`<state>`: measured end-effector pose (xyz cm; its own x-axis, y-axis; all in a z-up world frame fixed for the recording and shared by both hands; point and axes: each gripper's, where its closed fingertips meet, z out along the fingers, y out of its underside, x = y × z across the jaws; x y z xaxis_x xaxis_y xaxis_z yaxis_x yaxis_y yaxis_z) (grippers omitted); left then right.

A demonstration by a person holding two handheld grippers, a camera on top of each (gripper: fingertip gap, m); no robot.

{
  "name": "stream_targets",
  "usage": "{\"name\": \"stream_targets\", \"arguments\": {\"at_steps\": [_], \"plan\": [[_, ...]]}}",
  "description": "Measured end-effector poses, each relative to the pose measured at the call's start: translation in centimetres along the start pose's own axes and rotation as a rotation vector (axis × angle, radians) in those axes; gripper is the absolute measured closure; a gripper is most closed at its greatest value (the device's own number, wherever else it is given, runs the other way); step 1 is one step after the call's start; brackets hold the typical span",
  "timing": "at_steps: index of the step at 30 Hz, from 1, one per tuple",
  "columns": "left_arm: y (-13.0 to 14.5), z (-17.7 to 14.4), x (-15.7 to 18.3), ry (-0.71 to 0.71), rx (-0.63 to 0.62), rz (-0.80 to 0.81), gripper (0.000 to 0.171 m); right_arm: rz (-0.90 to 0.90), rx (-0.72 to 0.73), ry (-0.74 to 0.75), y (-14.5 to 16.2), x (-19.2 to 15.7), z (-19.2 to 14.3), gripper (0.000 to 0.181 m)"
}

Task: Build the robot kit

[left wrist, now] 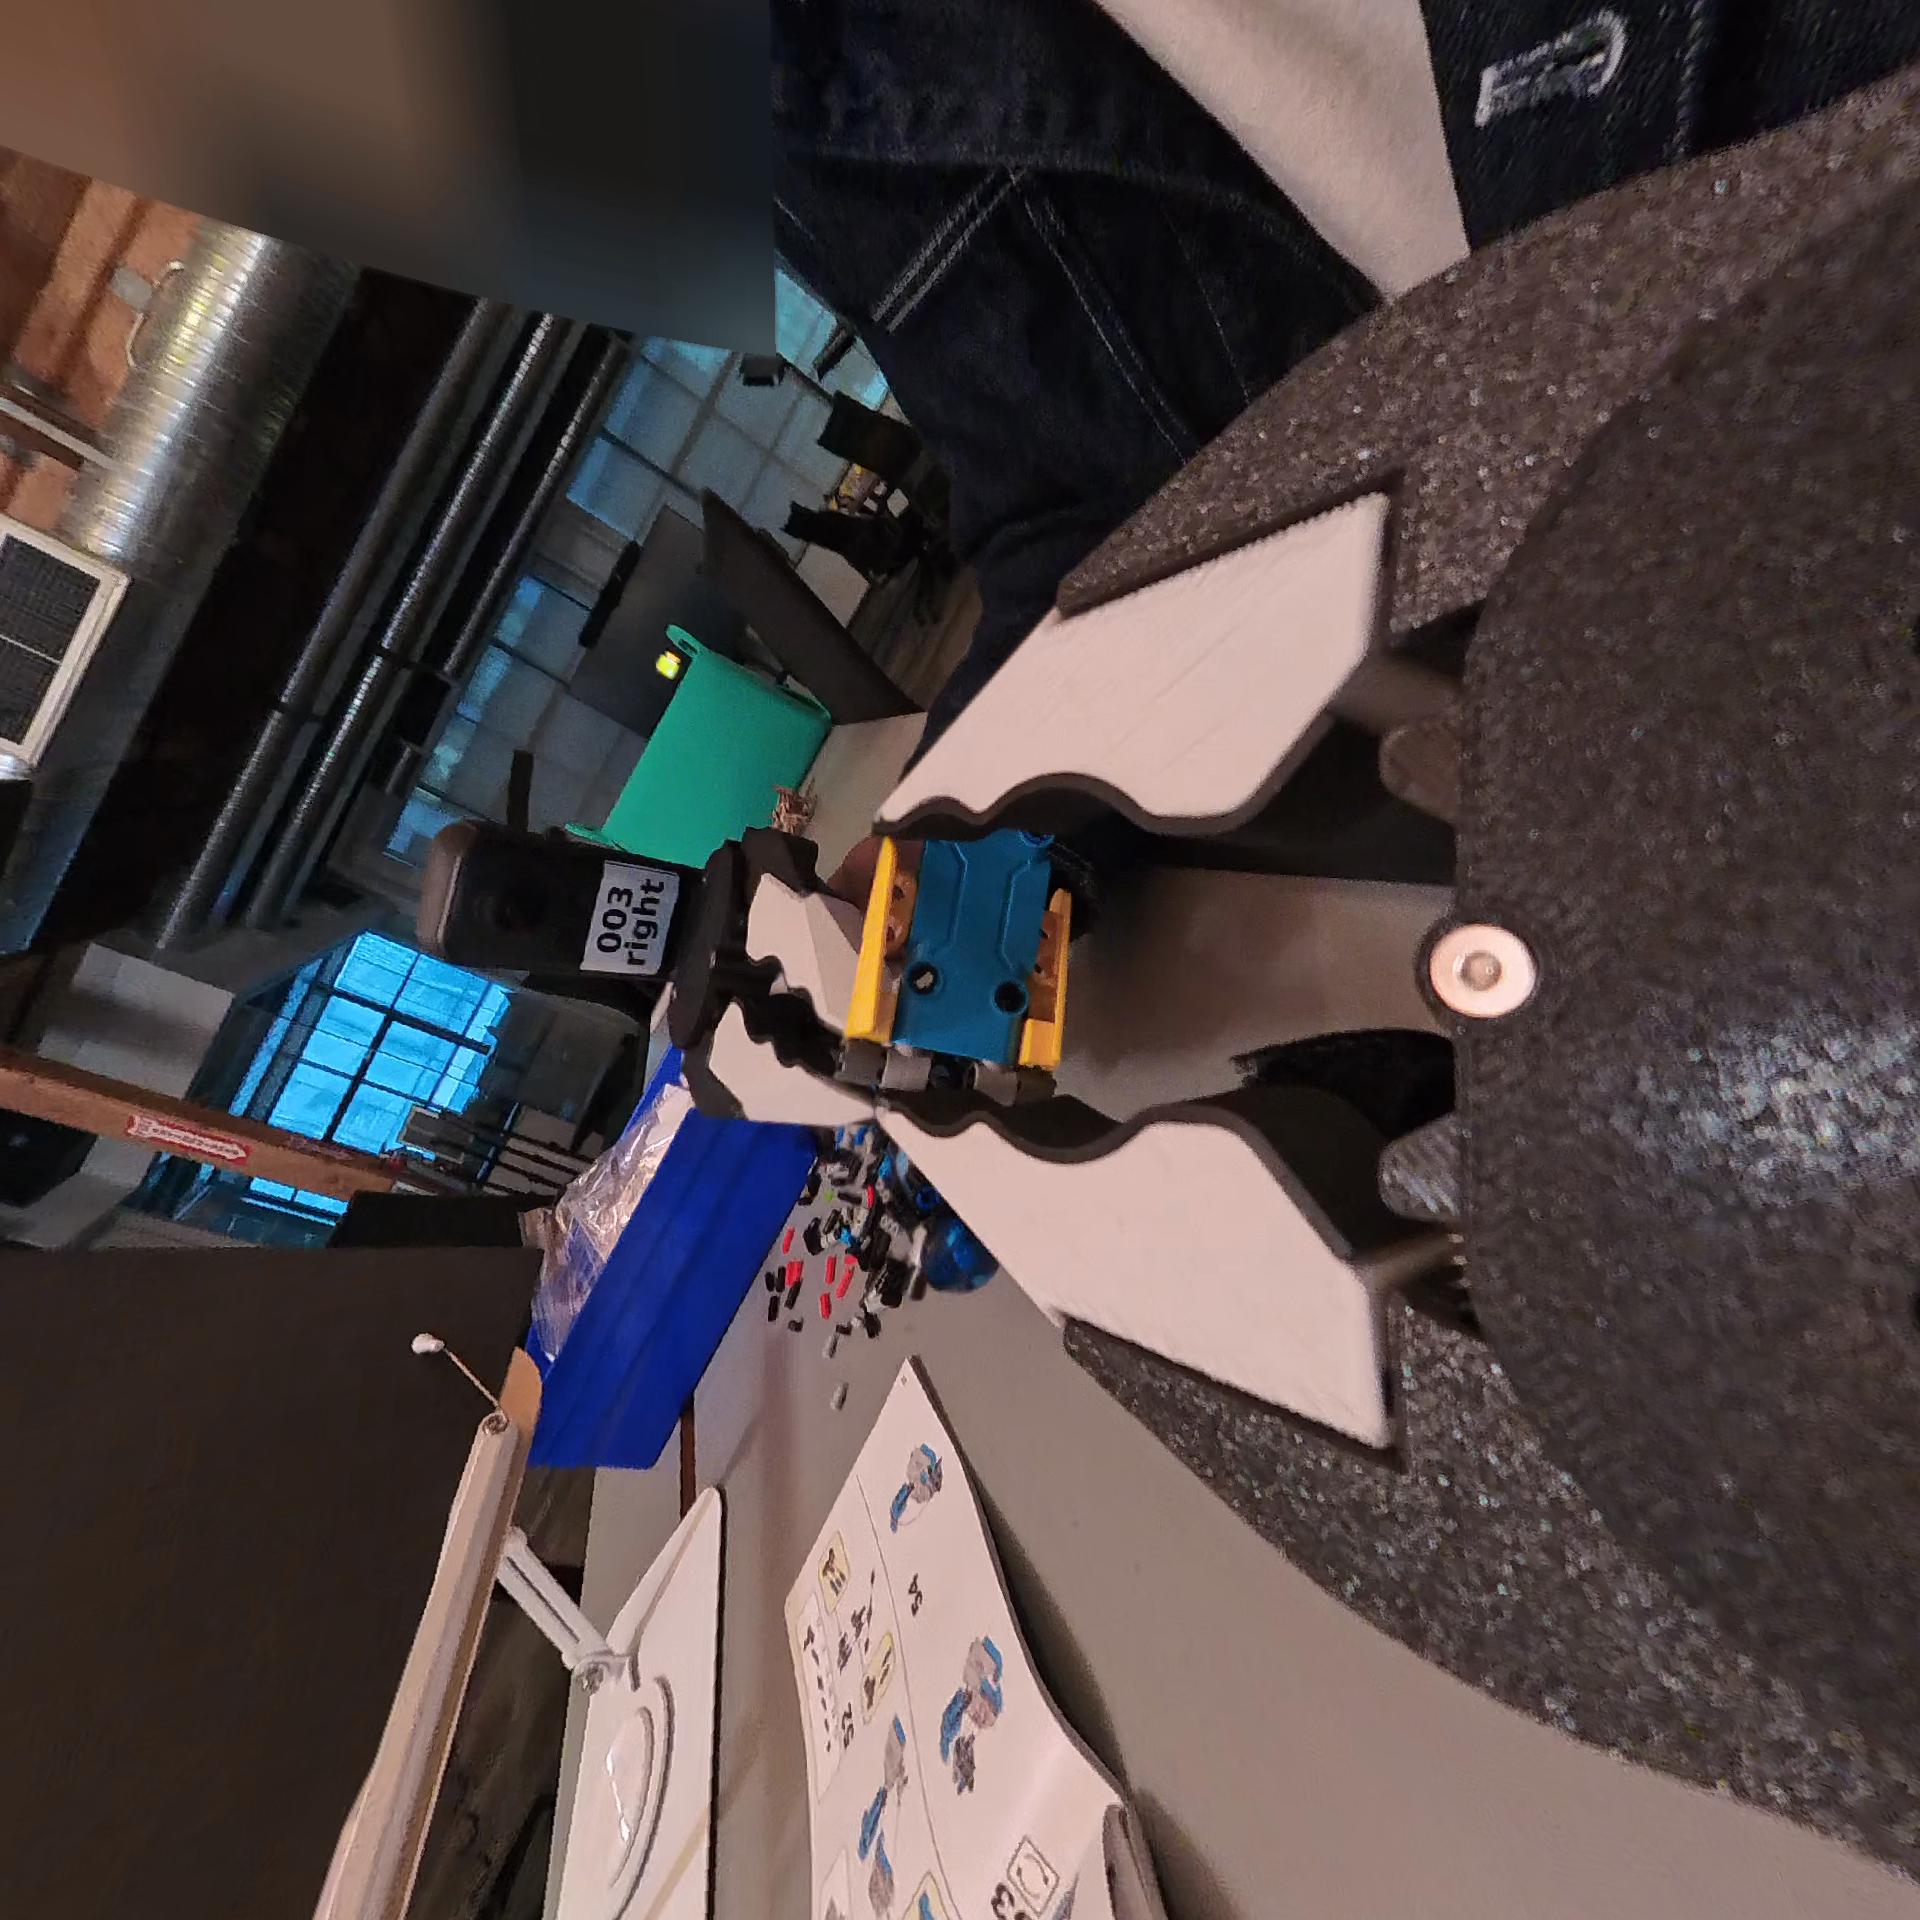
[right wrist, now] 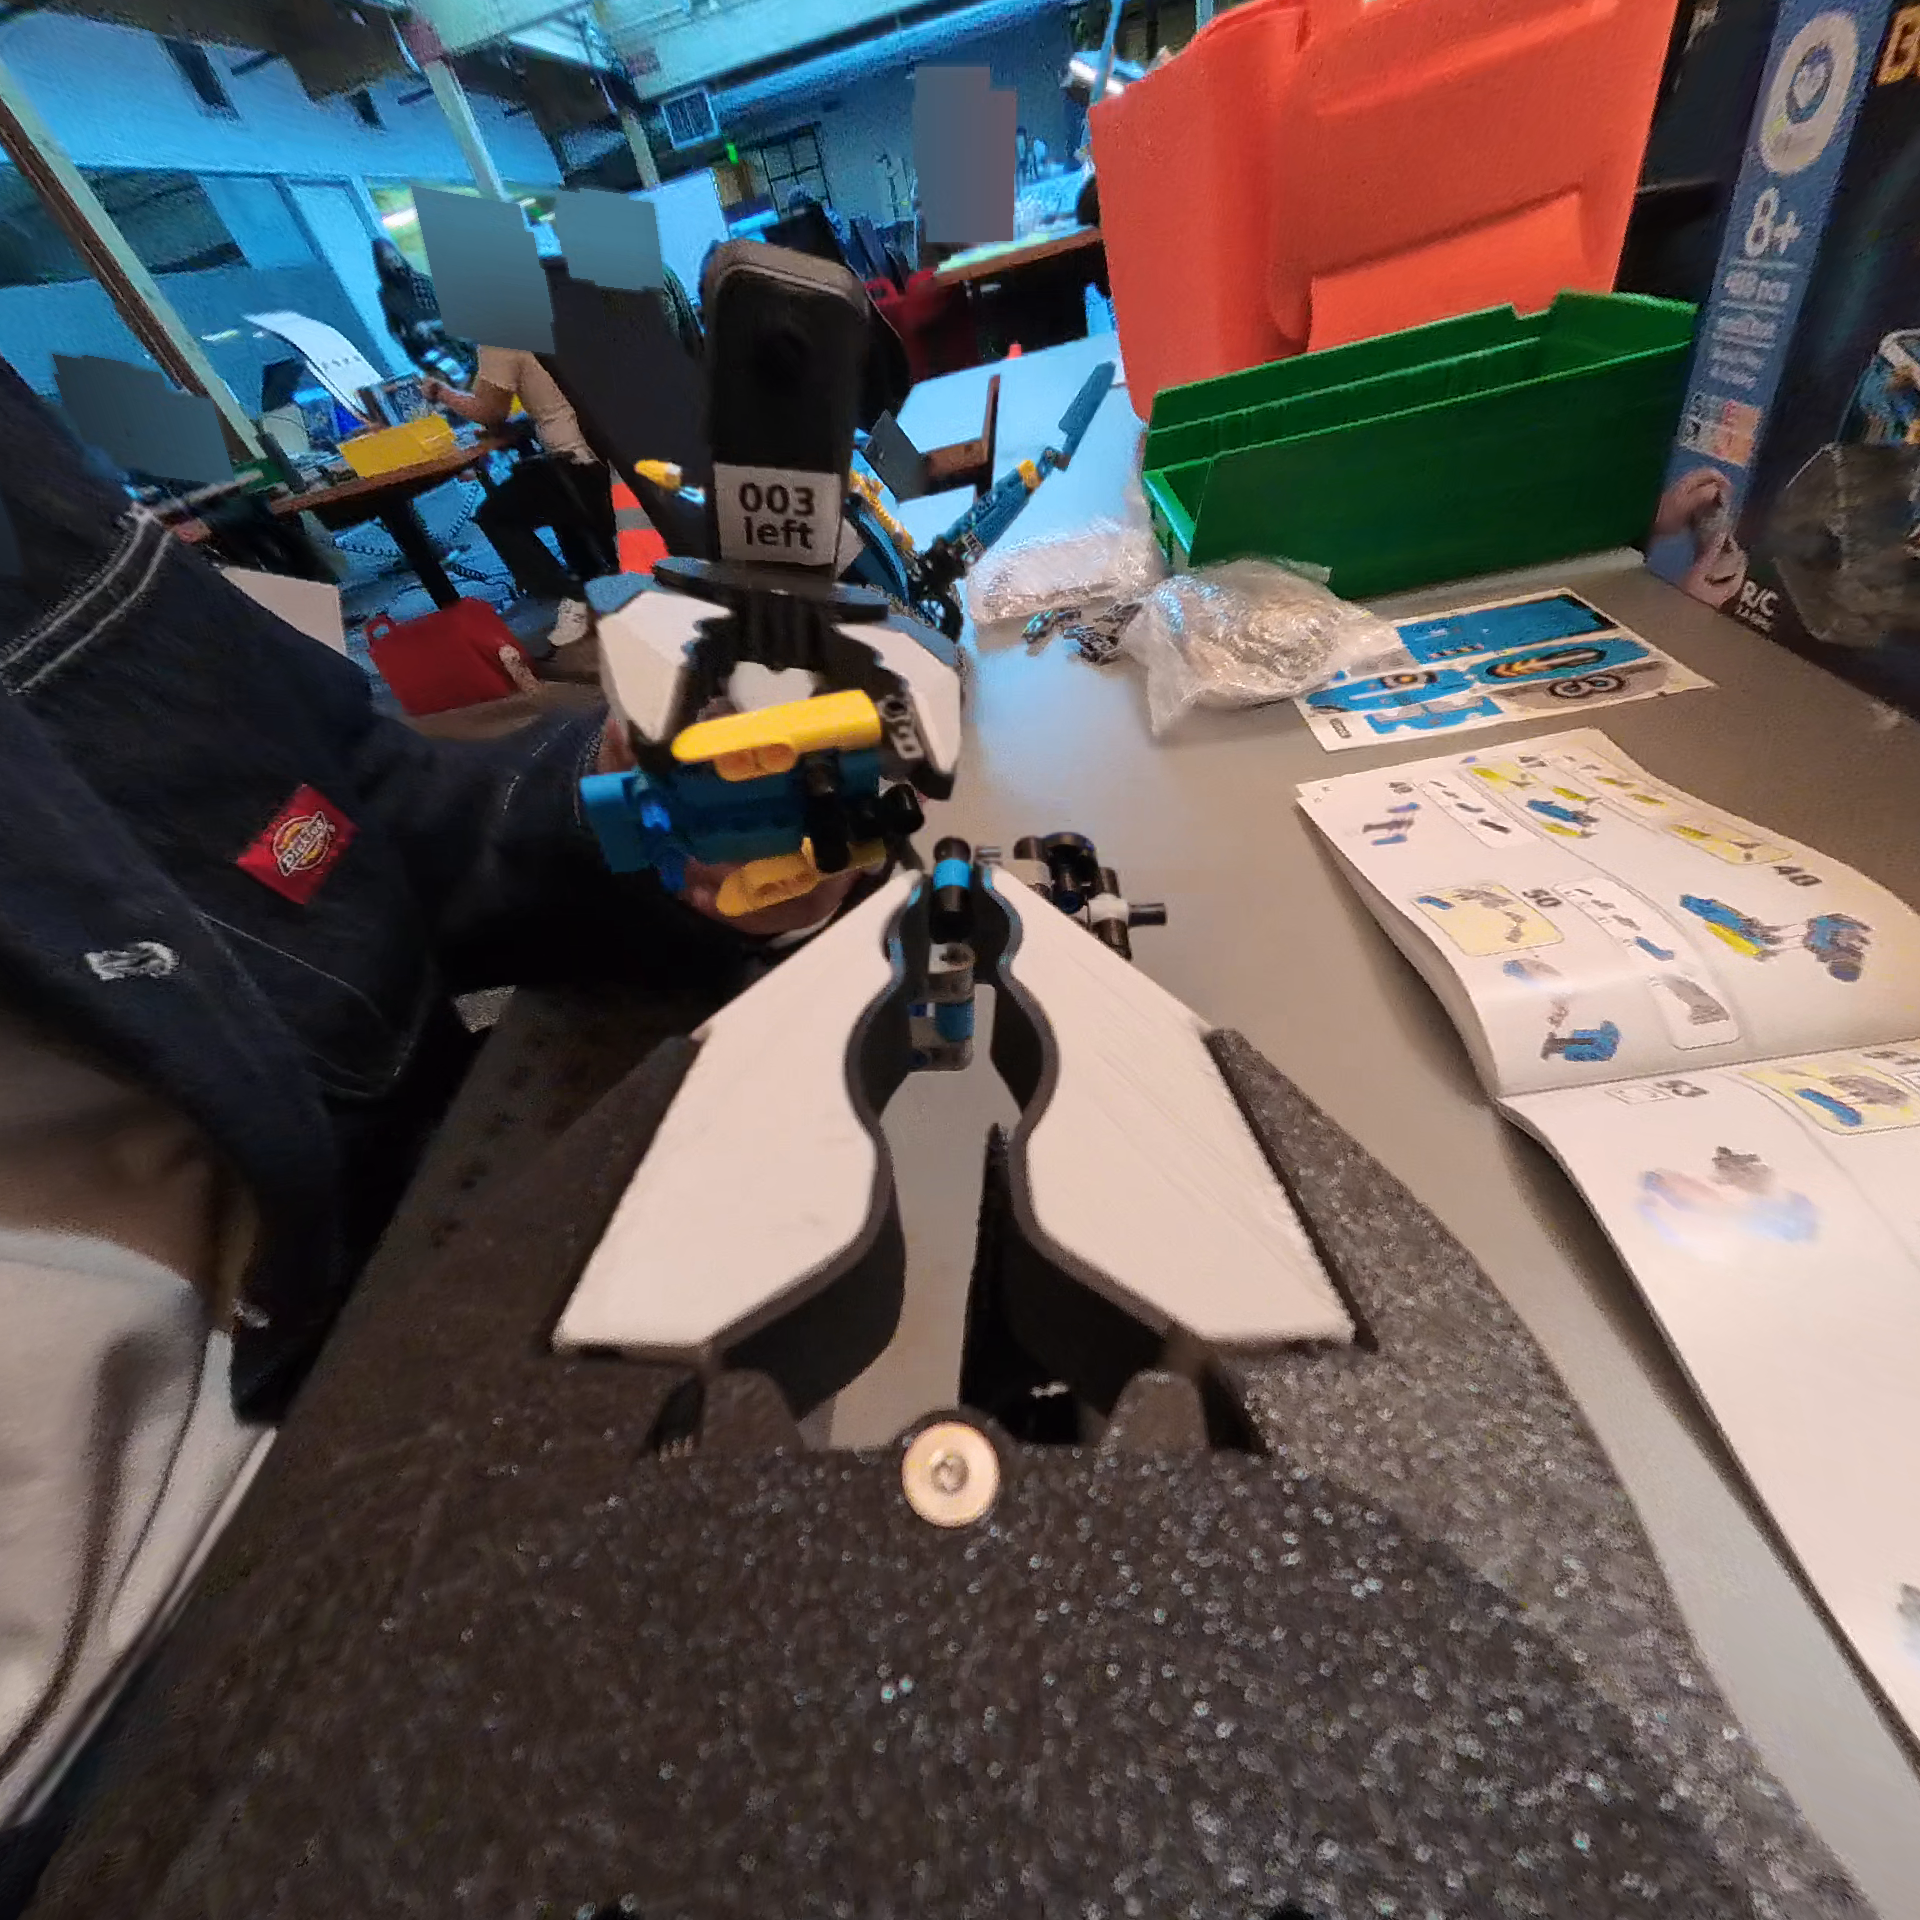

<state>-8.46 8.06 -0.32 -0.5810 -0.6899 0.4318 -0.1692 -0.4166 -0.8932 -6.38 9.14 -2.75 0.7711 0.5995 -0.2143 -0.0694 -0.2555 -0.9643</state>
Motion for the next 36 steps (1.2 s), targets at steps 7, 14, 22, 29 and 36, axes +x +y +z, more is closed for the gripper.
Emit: {"name": "stream_targets", "arguments": {"at_steps": [7,14,22,29,36], "plan": [[-1.5,-1.0,0.2,0.063,0.117,-0.081,0.123,0.179,0.181,-0.16,-2.3,-1.0,-0.6,0.175],[0.0,0.0,0.9,0.08,0.037,-0.045,0.122,0.201,0.1,-0.124,-1.0,-0.7,0.4,0.174],[4.6,-0.9,-3.5,-0.174,-0.251,0.065,0.123,0.162,-0.094,0.051,2.5,2.0,0.5,0.174],[12.5,-3.5,-7.1,-0.359,-0.814,0.23,0.123,-0.005,-0.395,0.291,7.3,5.5,-0.4,0.174],[13.3,-4.8,-6.9,-0.377,-0.993,0.248,0.106,-0.018,-0.419,0.287,7.6,5.3,-0.4,0.174]]}}
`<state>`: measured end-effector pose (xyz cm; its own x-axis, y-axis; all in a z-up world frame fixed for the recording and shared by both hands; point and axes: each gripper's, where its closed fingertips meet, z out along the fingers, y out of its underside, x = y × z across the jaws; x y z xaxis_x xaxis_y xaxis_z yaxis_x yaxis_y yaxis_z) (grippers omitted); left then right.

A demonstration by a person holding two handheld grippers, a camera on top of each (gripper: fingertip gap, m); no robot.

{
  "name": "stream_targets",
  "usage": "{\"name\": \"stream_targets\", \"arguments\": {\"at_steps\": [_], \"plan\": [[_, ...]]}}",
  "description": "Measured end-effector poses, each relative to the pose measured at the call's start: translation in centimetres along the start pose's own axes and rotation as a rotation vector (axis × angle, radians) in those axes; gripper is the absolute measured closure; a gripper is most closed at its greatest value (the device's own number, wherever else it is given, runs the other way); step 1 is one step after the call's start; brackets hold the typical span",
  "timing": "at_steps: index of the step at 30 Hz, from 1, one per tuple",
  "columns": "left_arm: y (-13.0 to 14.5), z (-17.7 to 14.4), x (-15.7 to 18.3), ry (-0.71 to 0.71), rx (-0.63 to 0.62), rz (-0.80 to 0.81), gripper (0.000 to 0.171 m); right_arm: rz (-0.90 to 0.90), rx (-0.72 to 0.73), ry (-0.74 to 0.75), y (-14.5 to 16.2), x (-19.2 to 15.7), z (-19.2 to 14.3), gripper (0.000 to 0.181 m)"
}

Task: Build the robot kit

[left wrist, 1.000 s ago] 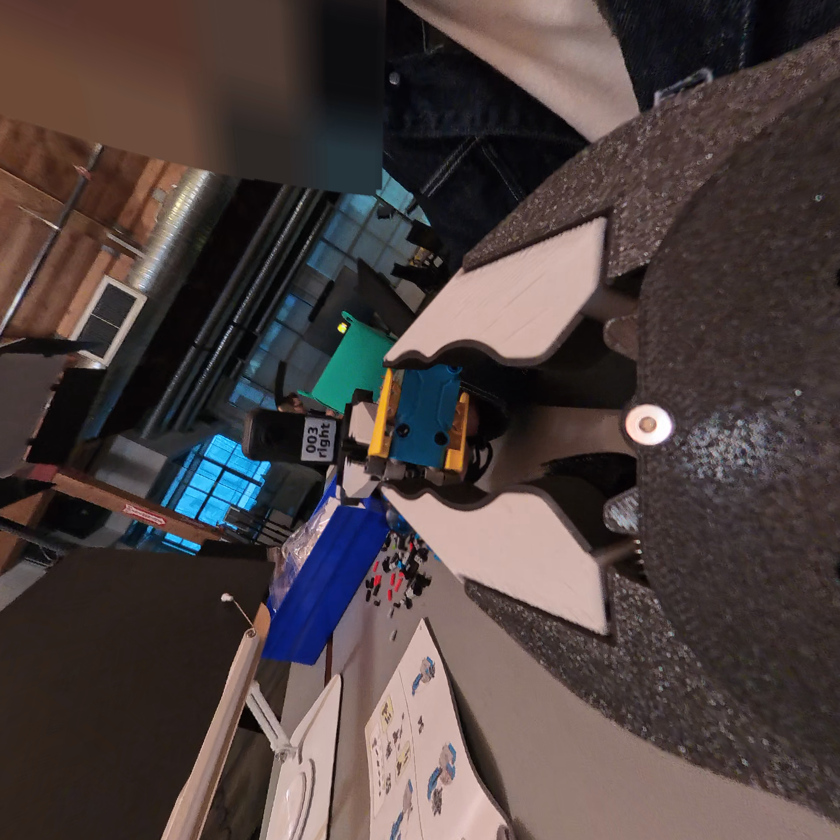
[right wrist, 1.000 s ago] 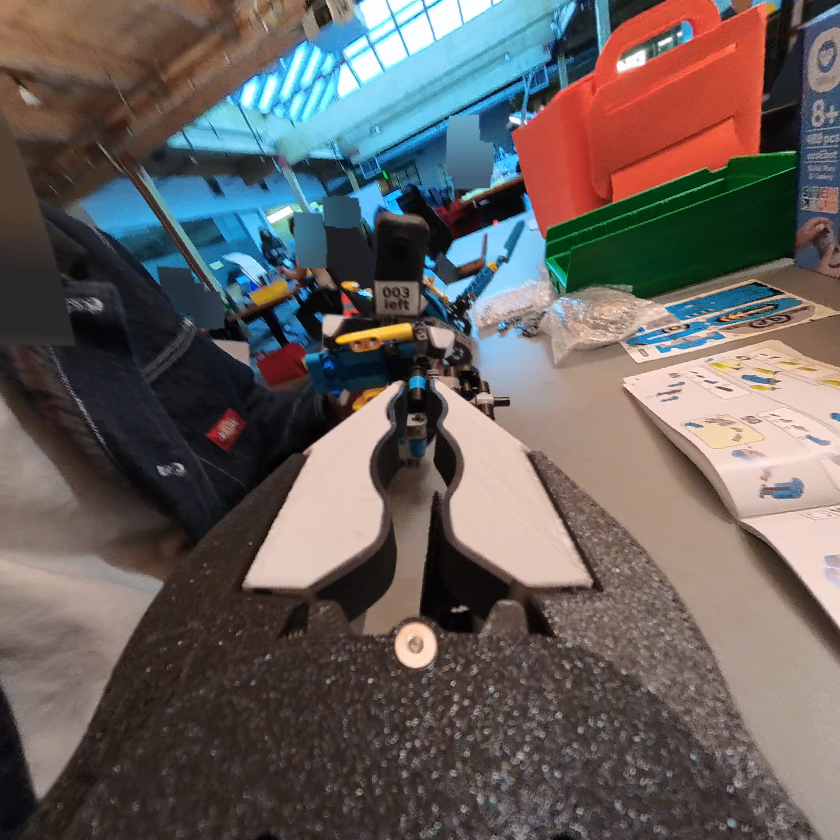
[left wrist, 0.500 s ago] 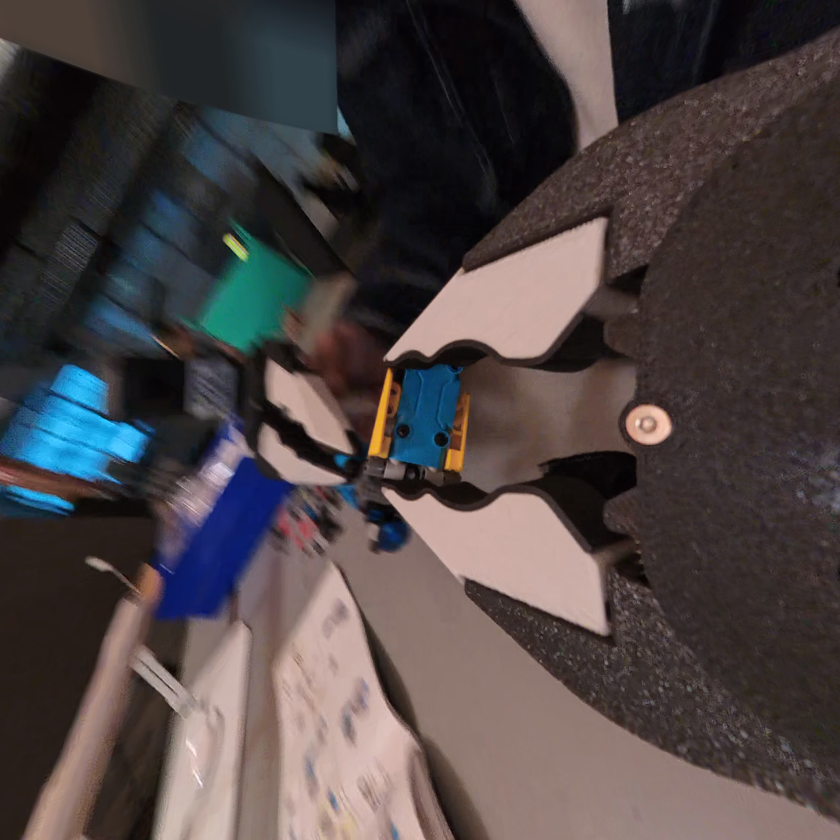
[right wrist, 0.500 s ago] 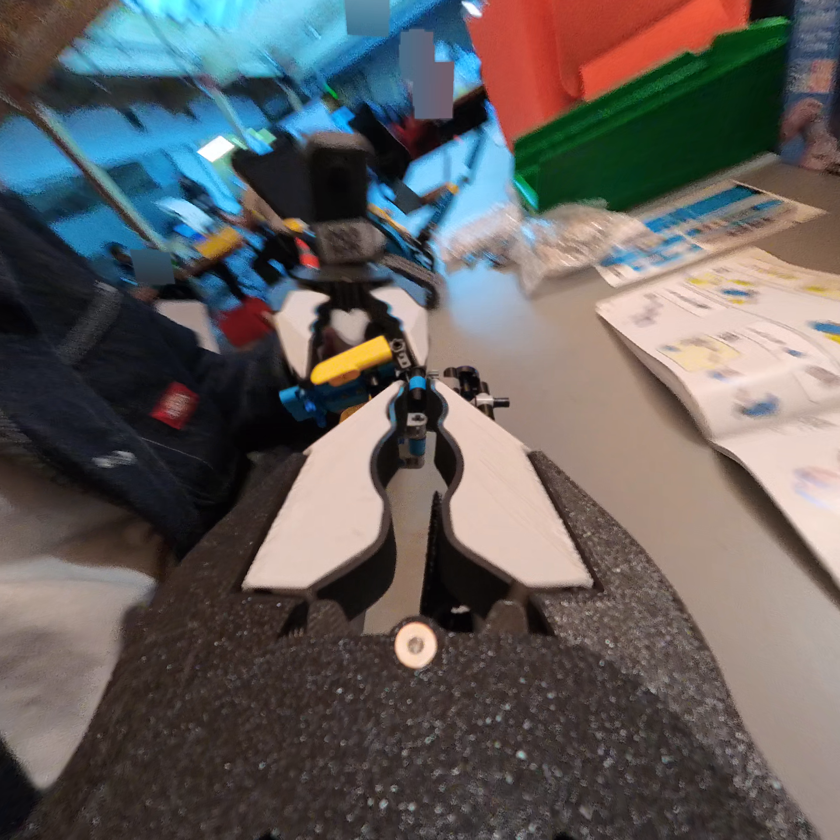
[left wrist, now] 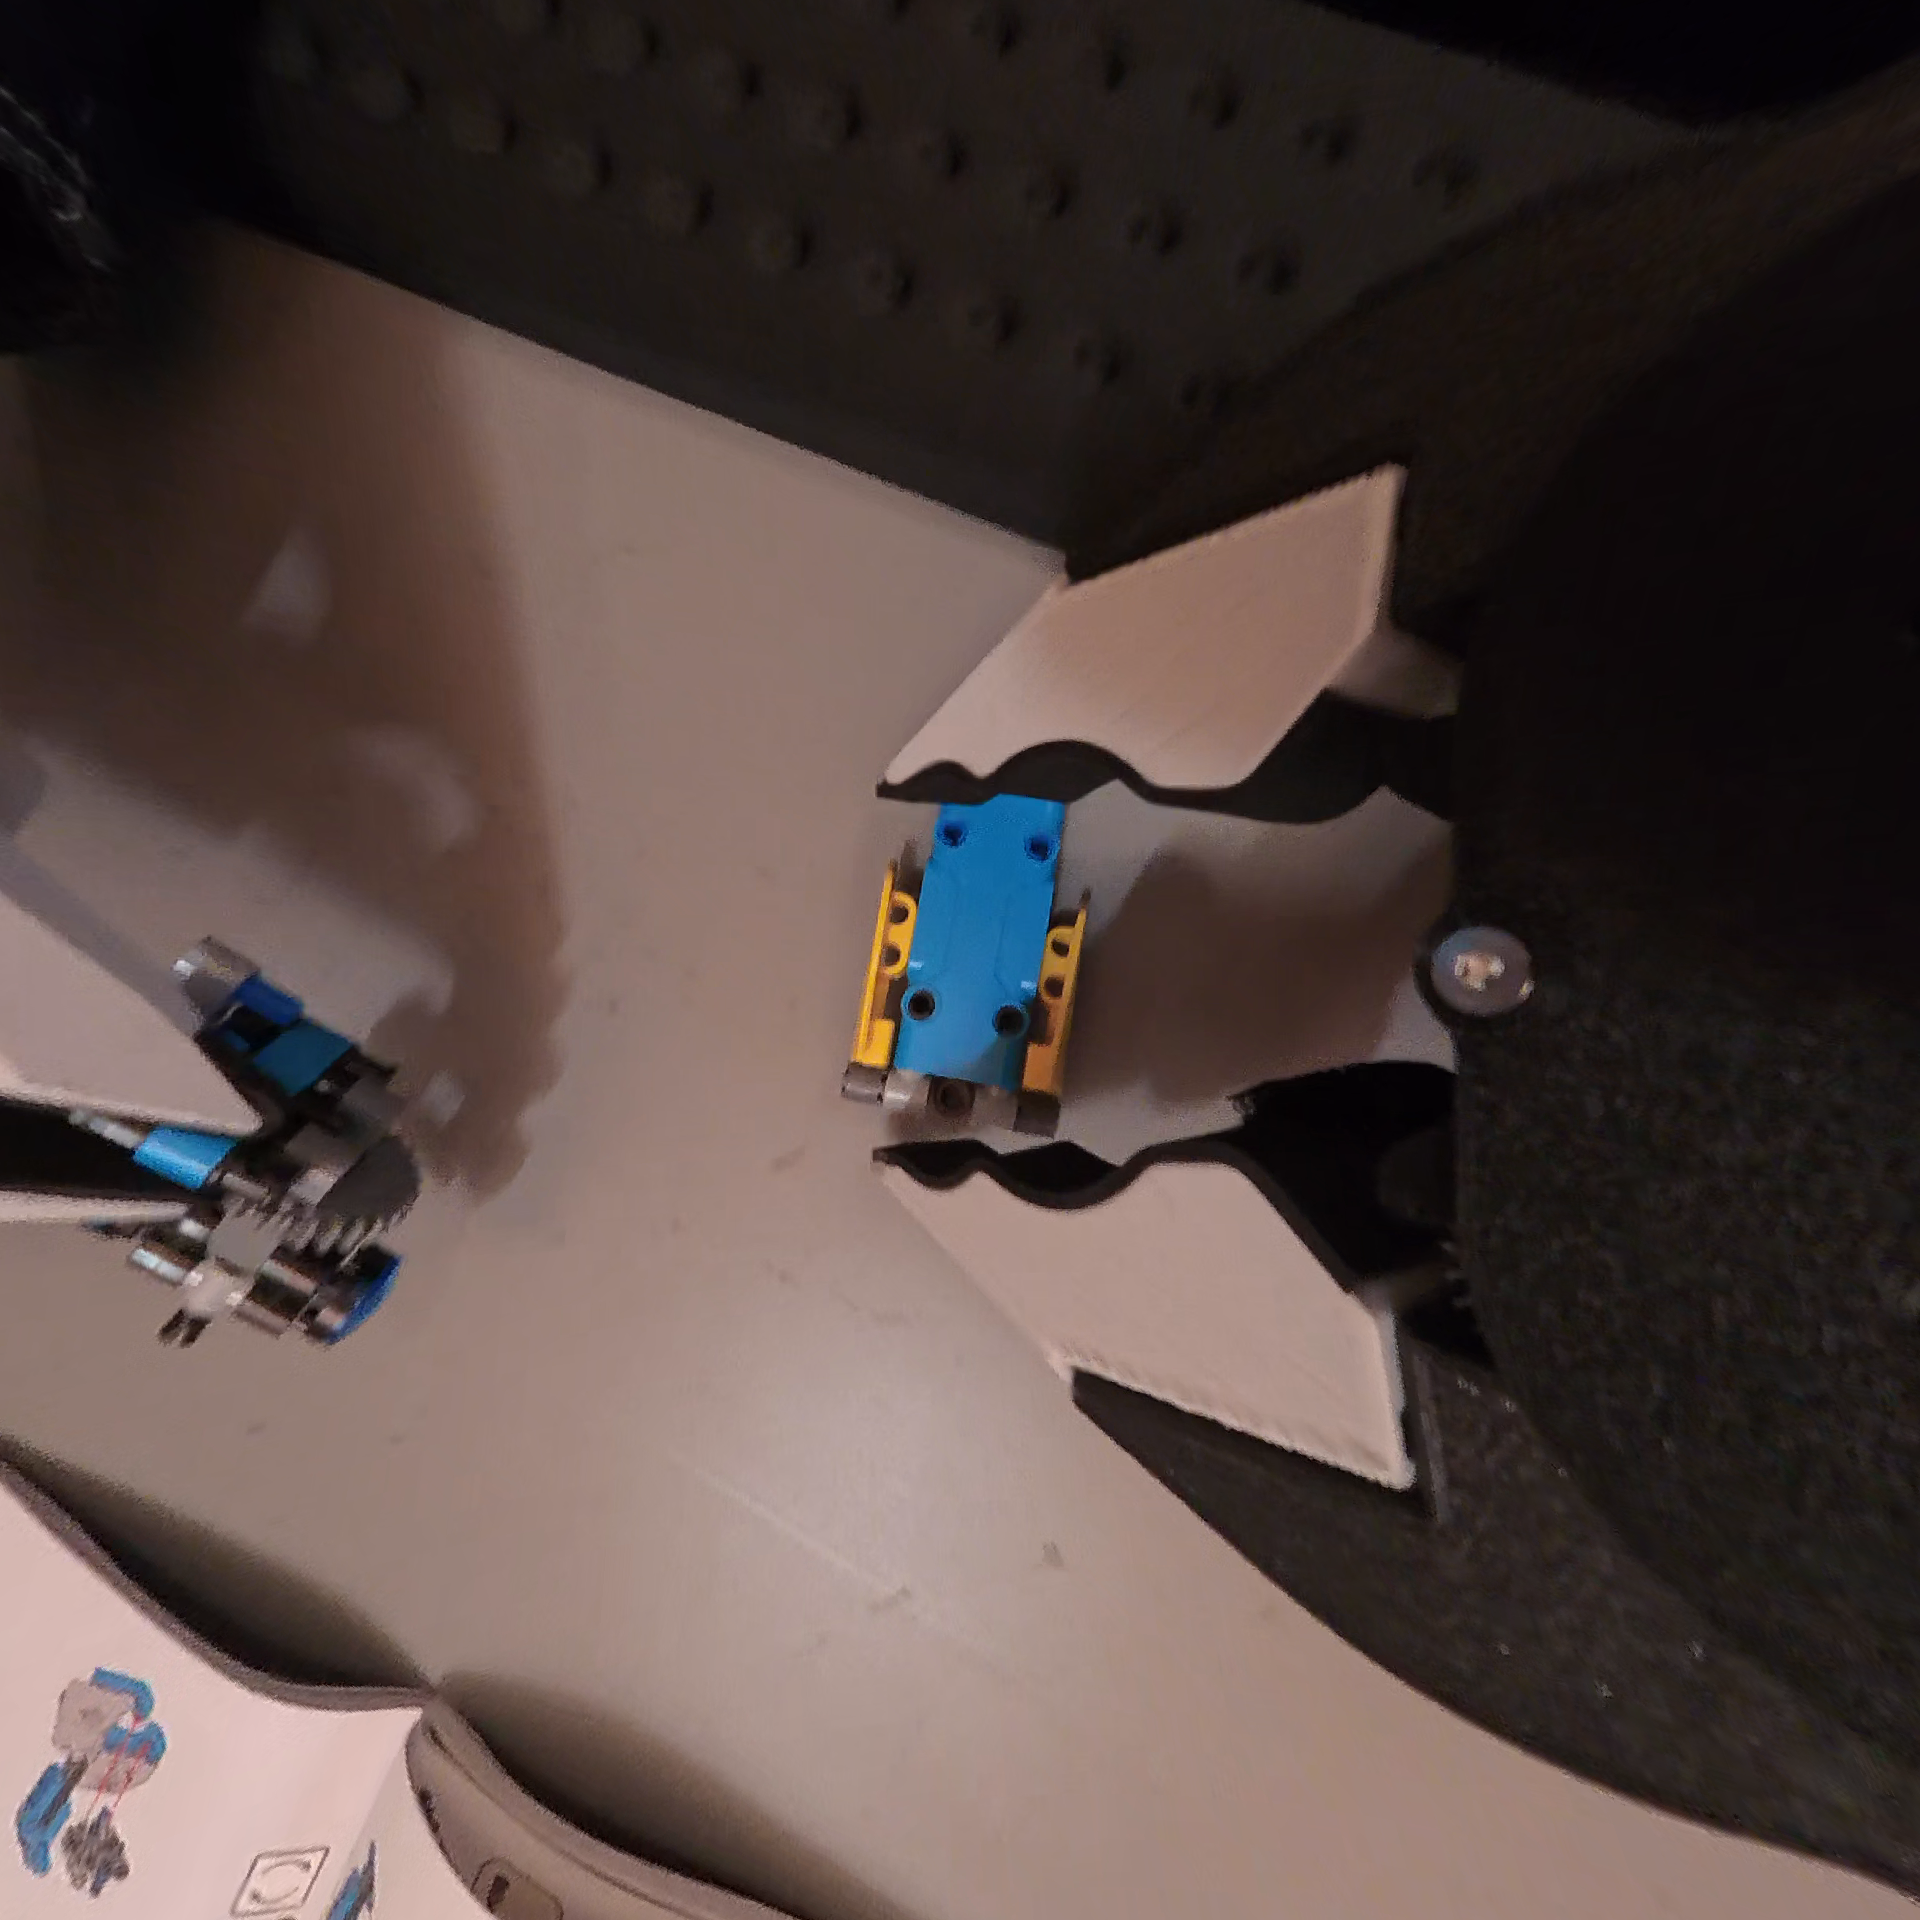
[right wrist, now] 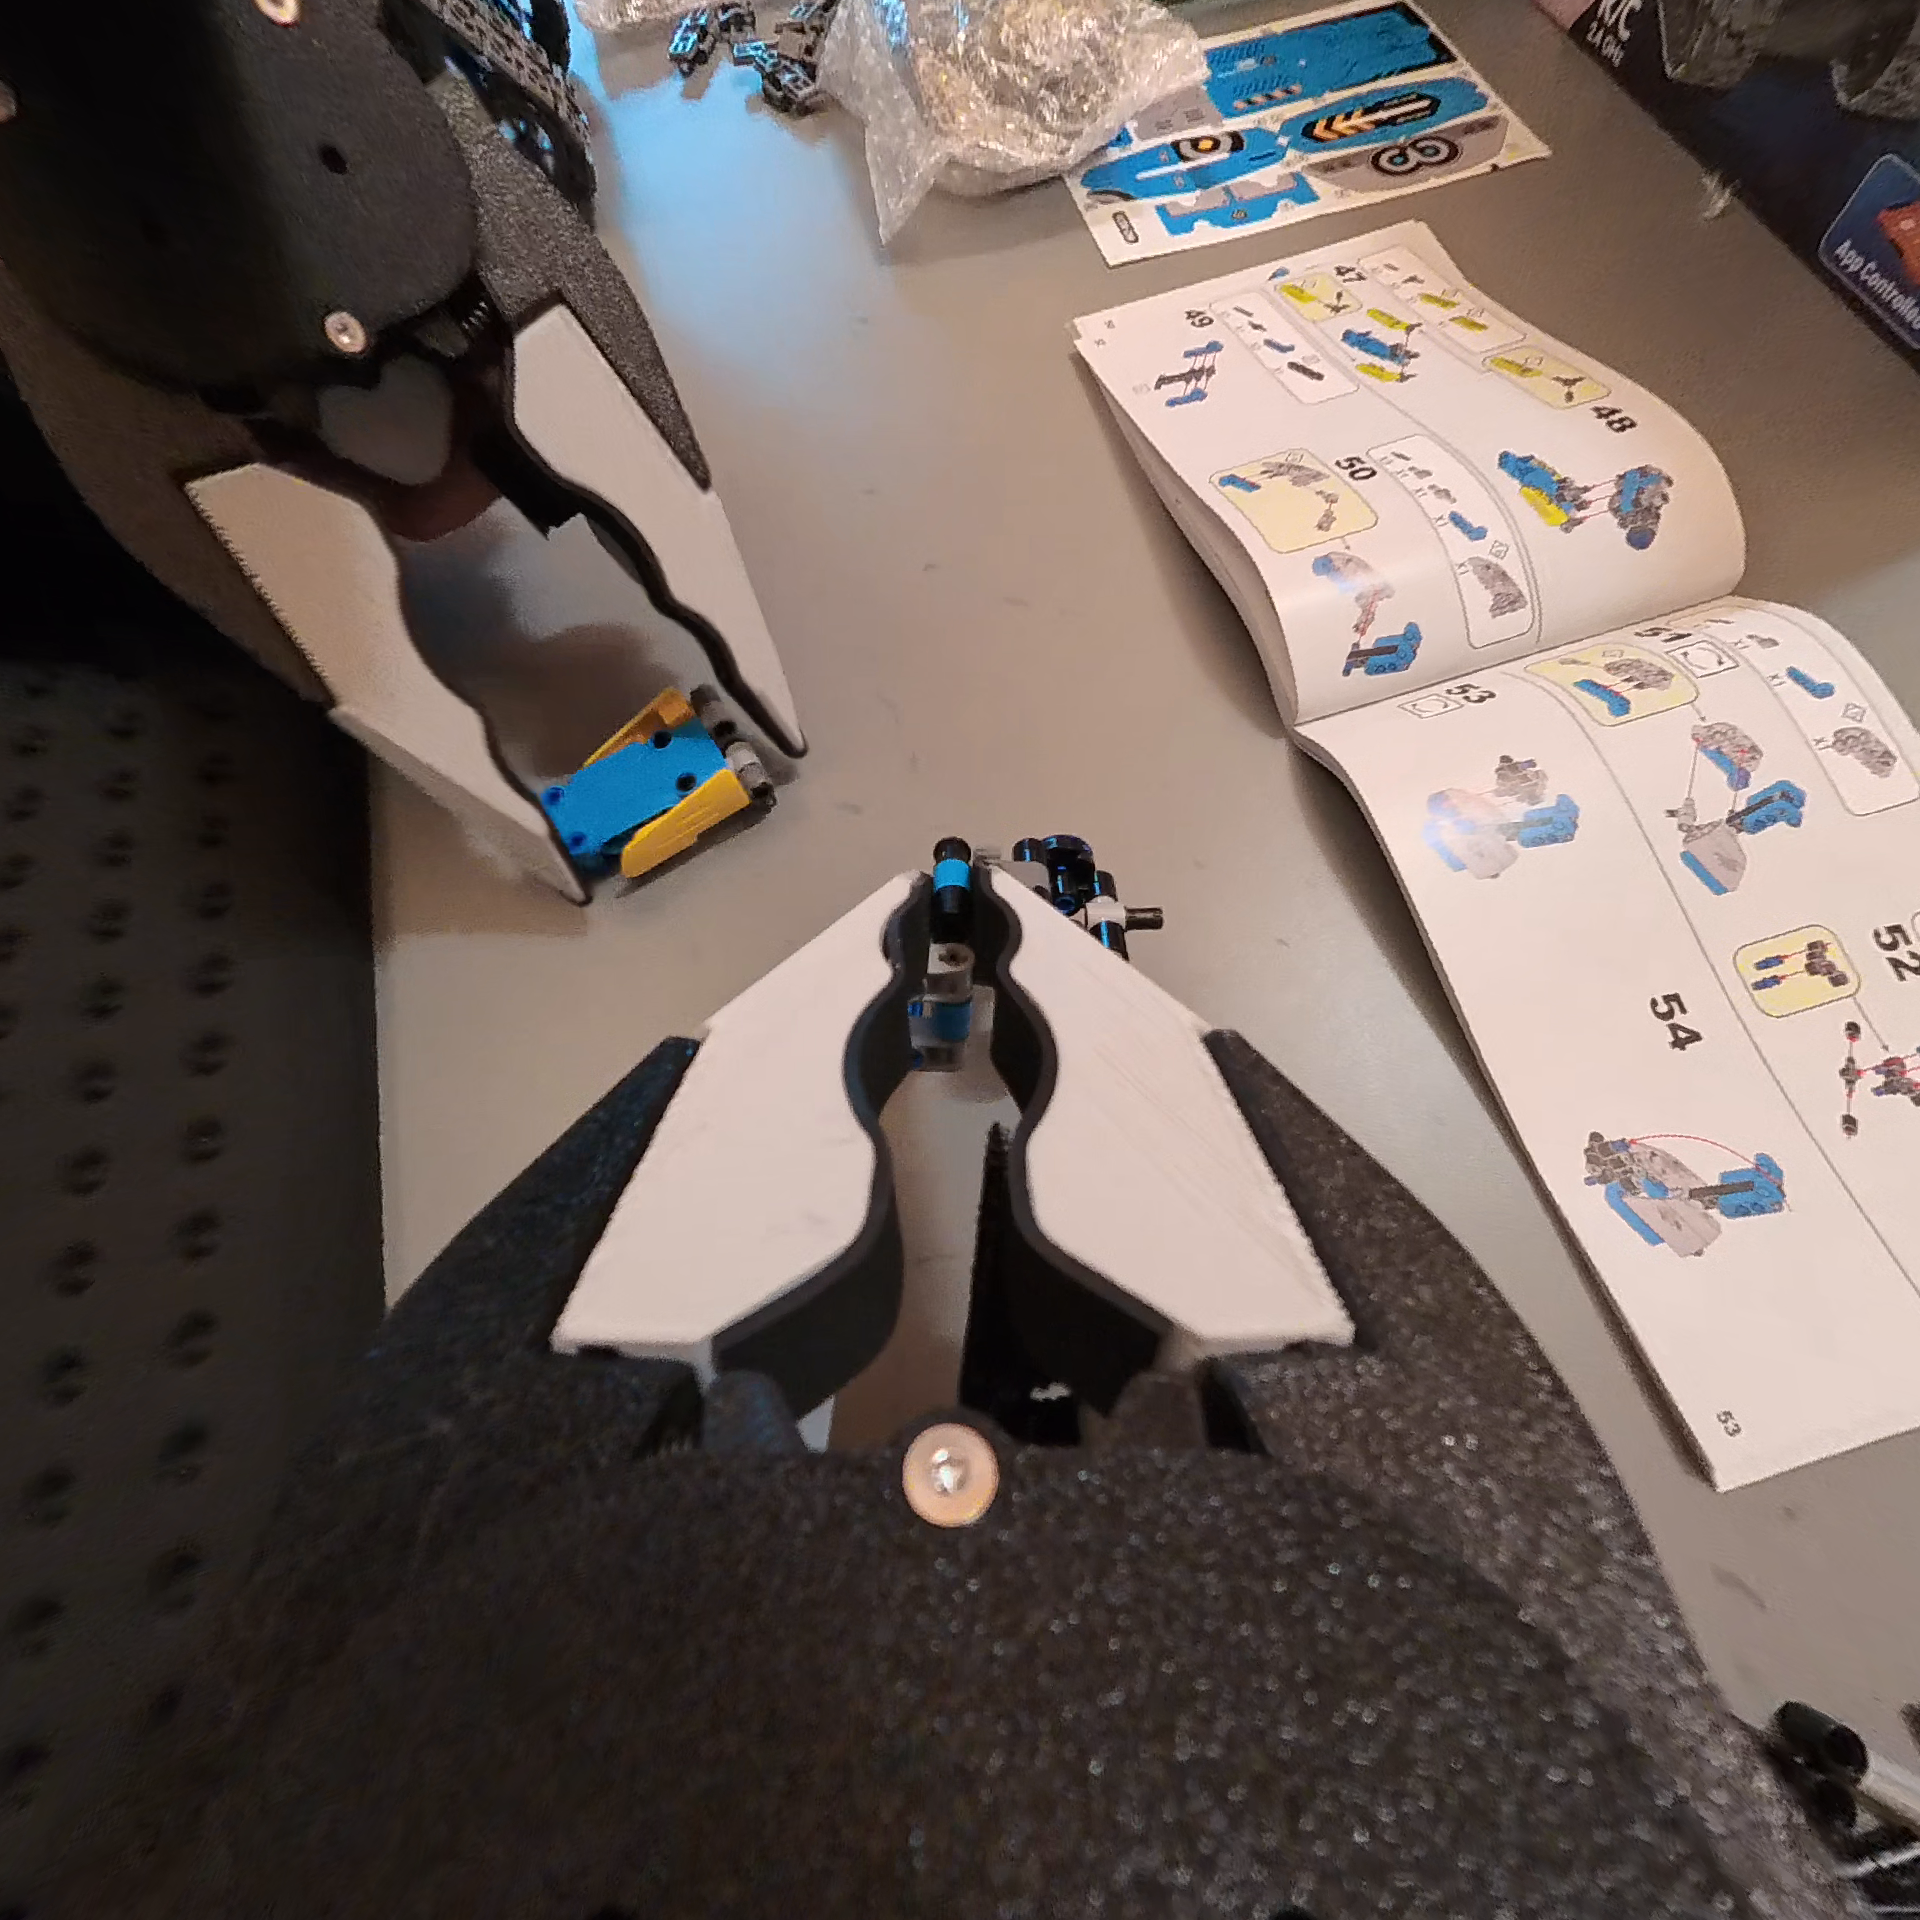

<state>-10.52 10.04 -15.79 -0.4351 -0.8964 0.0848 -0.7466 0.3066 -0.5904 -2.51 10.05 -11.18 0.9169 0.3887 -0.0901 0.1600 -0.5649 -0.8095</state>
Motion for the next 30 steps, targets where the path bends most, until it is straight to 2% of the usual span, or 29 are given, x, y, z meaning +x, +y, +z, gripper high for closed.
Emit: {"name": "stream_targets", "arguments": {"at_steps": [7,12,13,16,17,27,29,30], "plan": [[0.7,-1.6,1.3,-0.013,-0.108,0.14,0.084,0.005,0.035,0.001,-0.7,0.1,-0.8,0.174],[1.6,-0.7,1.0,-0.018,-0.195,0.164,0.098,-0.006,0.025,-0.001,-0.6,-0.1,-0.8,0.174],[1.5,-0.7,1.0,-0.024,-0.195,0.168,0.107,-0.008,0.024,0.0,-0.5,-0.1,-0.8,0.174],[1.5,-0.6,1.2,-0.038,-0.205,0.196,0.108,-0.003,0.027,-0.005,-0.6,-0.1,-0.8,0.174],[1.4,-0.7,1.3,-0.052,-0.204,0.206,0.113,-0.003,0.027,-0.006,-0.6,-0.2,-0.8,0.174],[1.6,-0.7,1.8,-0.065,-0.237,0.242,0.113,-0.008,0.017,-0.014,-0.5,-0.3,-0.7,0.174],[0.9,-0.8,1.7,-0.064,-0.191,0.249,0.113,0.001,0.032,-0.025,-0.6,-0.4,-0.8,0.174],[-0.3,-1.2,1.7,-0.041,-0.102,0.218,0.113,0.013,0.049,-0.039,-0.8,-0.5,-1.0,0.174]]}}
